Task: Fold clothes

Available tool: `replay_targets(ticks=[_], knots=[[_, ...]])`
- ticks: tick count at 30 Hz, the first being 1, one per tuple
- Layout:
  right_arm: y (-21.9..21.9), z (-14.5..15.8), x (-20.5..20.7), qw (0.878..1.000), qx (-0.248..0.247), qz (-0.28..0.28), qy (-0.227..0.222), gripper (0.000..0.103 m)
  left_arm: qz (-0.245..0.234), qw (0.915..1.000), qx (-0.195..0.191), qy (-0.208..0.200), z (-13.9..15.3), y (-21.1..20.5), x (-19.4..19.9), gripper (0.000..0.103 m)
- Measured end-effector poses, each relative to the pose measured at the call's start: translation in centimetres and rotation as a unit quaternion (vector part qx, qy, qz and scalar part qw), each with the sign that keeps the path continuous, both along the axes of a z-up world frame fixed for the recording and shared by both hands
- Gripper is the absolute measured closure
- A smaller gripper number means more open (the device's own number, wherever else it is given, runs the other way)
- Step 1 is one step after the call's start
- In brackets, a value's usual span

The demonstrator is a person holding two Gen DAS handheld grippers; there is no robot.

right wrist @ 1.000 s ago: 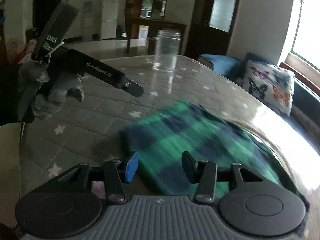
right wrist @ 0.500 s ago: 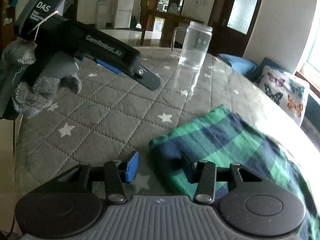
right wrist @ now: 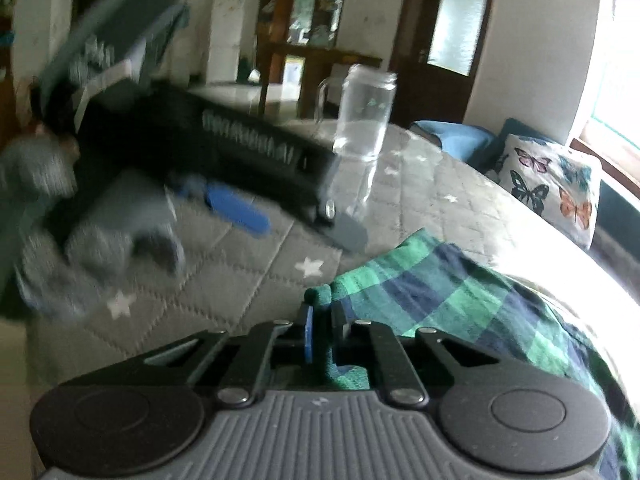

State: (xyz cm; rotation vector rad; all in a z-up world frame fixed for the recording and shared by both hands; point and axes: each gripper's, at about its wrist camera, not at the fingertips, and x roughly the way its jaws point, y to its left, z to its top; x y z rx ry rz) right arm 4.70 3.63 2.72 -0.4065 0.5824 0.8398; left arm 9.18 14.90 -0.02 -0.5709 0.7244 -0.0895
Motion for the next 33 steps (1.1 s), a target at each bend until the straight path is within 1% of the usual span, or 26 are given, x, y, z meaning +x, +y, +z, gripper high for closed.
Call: replay_targets(ticks=[7, 9, 11, 13, 16, 18, 19, 20, 21, 23, 24, 25, 26, 27, 30, 33], knots=[[-2.9, 2.4, 0.0, 0.998, 0.058, -0.009, 0.025, 0.097, -0.021, 0.9974, -0.064, 0.022, -1.3, -1.3, 1.6, 0.002], [-3.5, 2.7, -0.4, 0.997, 0.067, -0.006, 0.029, 0.097, -0.027, 0.9958, -0.084, 0.024, -1.6, -1.5, 1.7, 0.01], [-3.9, 3.0, -1.0, 0.997, 0.073, -0.002, 0.031, 0.098, -0.032, 0.9936, -0.105, 0.027, -1.9, -1.6, 1.7, 0.015], [-4.2, 3.3, -1.6, 0.996, 0.078, 0.005, 0.031, 0.098, -0.036, 0.9903, -0.13, 0.032, -2.3, -1.5, 1.6, 0.024], [-4.7, 3.8, -2.7, 0.996, 0.083, 0.017, 0.033, 0.098, -0.038, 0.9844, -0.168, 0.037, -3.2, -1.5, 1.2, 0.041], [-4.8, 4.0, -3.4, 0.995, 0.084, 0.027, 0.035, 0.098, -0.036, 0.9818, -0.182, 0.039, -3.7, -1.4, 0.9, 0.065], [-4.8, 4.0, -3.7, 0.995, 0.083, 0.031, 0.036, 0.098, -0.033, 0.9814, -0.185, 0.039, -3.8, -1.4, 0.9, 0.07], [-4.8, 3.9, -3.9, 0.996, 0.08, 0.034, 0.036, 0.098, -0.03, 0.981, -0.187, 0.039, -3.9, -1.3, 0.8, 0.078], [-4.9, 3.9, -4.2, 0.996, 0.077, 0.038, 0.037, 0.098, -0.027, 0.9806, -0.19, 0.039, -4.0, -1.3, 0.7, 0.083], [-5.0, 3.8, -4.6, 0.996, 0.074, 0.042, 0.038, 0.094, -0.023, 0.98, -0.194, 0.039, -4.1, -1.1, 0.7, 0.087], [-5.5, 3.9, -4.7, 0.996, 0.076, 0.041, 0.04, 0.094, -0.023, 0.9801, -0.193, 0.039, -4.1, -0.9, 0.7, 0.088], [-6.0, 4.0, -4.7, 0.995, 0.077, 0.04, 0.043, 0.09, -0.023, 0.9802, -0.193, 0.039, -4.1, -0.8, 0.7, 0.088], [-6.5, 4.1, -4.8, 0.995, 0.079, 0.039, 0.047, 0.088, -0.024, 0.9805, -0.191, 0.038, -4.0, -0.8, 0.7, 0.088], [-7.1, 4.1, -4.6, 0.995, 0.081, 0.034, 0.05, 0.088, -0.024, 0.9808, -0.19, 0.038, -4.0, -0.7, 0.7, 0.088], [-9.3, 4.3, -3.6, 0.995, 0.082, 0.003, 0.059, 0.088, -0.023, 0.9805, -0.192, 0.037, -3.8, -0.4, 0.5, 0.088], [-11.2, 4.0, -1.1, 0.995, 0.066, -0.054, 0.052, 0.085, -0.021, 0.9812, -0.188, 0.037, -3.7, -0.3, 0.4, 0.088]])
